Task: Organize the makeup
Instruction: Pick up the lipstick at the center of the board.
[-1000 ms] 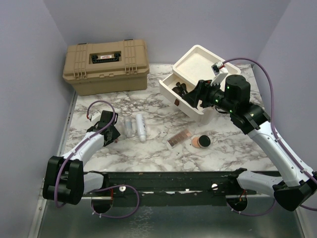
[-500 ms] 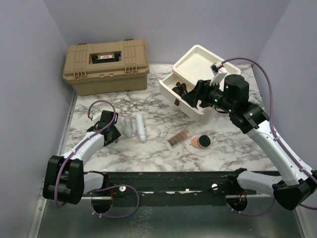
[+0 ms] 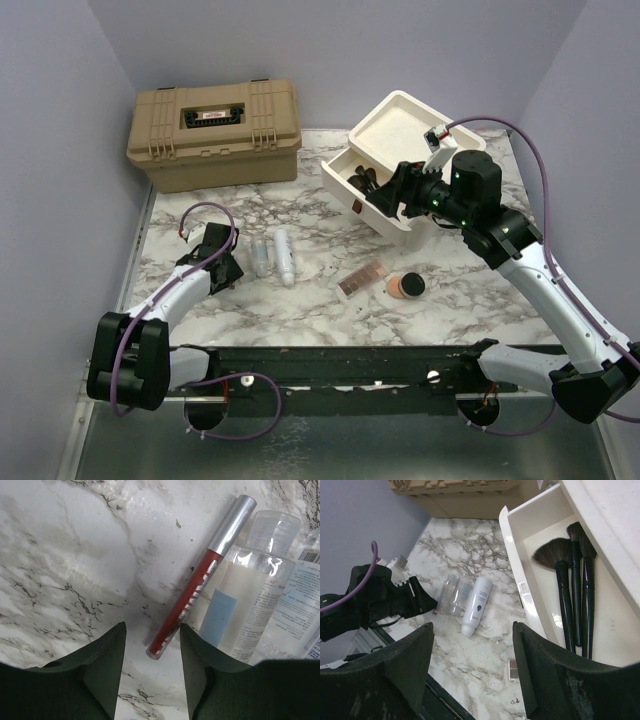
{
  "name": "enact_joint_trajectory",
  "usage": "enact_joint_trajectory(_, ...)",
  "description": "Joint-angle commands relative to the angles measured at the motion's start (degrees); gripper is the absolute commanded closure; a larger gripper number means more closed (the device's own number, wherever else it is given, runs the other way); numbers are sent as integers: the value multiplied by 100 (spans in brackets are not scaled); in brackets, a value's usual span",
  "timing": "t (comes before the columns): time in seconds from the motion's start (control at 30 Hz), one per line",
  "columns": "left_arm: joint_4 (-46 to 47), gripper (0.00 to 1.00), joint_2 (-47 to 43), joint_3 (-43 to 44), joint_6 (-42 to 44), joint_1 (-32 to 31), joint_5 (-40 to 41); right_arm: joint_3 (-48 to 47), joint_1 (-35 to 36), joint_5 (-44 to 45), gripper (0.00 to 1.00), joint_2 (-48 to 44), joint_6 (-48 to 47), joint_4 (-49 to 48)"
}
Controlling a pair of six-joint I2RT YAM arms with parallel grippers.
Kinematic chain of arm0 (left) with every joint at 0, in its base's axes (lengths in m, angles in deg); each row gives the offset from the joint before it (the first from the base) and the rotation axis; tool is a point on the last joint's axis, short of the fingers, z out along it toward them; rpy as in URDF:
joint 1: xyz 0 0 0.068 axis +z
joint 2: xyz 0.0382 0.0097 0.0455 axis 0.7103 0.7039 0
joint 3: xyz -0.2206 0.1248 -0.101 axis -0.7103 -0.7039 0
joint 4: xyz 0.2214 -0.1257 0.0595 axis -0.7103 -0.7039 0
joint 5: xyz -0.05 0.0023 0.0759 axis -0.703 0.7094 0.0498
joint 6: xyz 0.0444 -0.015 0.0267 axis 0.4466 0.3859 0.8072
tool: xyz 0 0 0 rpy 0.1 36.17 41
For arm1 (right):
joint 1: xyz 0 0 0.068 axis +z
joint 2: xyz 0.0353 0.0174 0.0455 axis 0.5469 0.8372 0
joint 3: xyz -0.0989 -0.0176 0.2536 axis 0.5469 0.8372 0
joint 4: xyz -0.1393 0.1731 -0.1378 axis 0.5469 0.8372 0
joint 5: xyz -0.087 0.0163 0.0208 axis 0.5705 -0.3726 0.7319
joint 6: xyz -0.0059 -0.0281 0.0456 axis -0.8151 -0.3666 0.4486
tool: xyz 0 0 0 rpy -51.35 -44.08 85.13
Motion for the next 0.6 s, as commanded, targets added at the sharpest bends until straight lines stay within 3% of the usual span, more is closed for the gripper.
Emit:
enact_joint_trajectory(0.0, -21, 52, 59, -19, 54, 42, -147, 60, 28, -120, 30, 39, 51, -116)
enact_joint_trajectory(0.5, -12, 65, 141, -83, -72, 36, -125, 87, 35, -102, 30, 18, 56, -99)
enact_joint_trajectory(0.57, -1, 79, 121, -83, -74, 35, -191, 86, 29, -111, 30, 9, 56, -97)
